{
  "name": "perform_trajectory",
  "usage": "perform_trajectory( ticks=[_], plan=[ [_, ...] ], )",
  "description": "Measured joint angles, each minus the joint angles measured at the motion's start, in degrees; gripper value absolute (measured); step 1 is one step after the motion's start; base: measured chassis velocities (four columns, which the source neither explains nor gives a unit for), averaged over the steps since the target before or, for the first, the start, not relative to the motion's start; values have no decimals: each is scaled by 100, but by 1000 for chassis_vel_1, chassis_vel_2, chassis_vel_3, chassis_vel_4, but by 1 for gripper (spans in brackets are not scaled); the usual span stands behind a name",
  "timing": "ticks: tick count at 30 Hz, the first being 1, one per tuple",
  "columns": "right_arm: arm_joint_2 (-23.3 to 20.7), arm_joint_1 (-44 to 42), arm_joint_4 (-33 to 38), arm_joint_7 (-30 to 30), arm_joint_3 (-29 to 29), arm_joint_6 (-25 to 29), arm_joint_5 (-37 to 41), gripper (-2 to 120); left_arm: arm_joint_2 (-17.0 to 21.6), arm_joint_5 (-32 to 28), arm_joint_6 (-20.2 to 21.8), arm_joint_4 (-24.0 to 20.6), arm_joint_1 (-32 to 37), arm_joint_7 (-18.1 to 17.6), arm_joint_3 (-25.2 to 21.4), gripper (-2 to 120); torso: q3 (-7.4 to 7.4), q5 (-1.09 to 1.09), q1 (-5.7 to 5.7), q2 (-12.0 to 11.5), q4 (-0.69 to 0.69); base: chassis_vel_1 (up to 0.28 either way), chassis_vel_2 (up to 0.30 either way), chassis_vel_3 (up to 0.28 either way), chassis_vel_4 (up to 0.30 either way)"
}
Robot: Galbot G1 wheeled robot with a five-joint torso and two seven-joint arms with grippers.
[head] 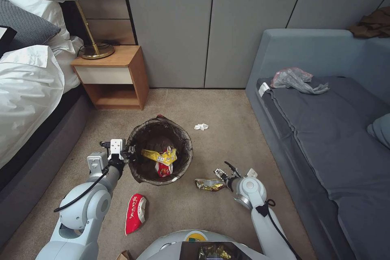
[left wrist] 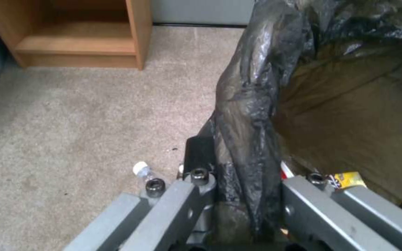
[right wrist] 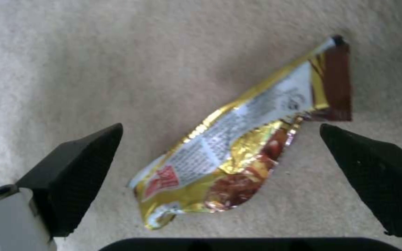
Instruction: Pick up the trash bin, then pick up the garbage from the floor and place it into the trash bin.
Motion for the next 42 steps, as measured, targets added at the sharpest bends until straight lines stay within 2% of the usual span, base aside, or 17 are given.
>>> perform_trajectory(
  ticks=[14, 26, 31, 33, 35, 42],
  plan=[
    [201, -72, -506, -197, 406, 222, -64, 100, -6, 46, -12, -15, 39, 42, 64, 0, 0, -3, 0, 1, -1, 0, 0, 0, 0],
    [460, 367, -1118, -420, 467, 347, -344, 100, -2, 74, -32, -9, 37, 71, 50, 0, -2, -11, -1, 4, -6, 0, 0, 0, 0],
    [525, 424, -1279, -560, 489, 386, -442, 100, -7, 76, -51, -4, 45, 84, 34, 0, -2, -6, -1, 5, -6, 0, 0, 0, 0],
    [545, 457, -1358, -632, 508, 388, -505, 100, -17, 80, -59, 4, 43, 86, 32, 0, -3, -5, -2, 6, 1, 0, 0, 0, 0],
    [547, 467, -1363, -664, 517, 391, -546, 100, -19, 82, -60, 5, 39, 87, 33, 0, -2, -2, -1, 5, 2, 0, 0, 0, 0],
    [540, 486, -1364, -746, 575, 426, -652, 100, -2, 80, -65, 5, 32, 94, -9, 0, -1, 3, -1, 3, 2, 0, 0, 0, 0]
  ],
)
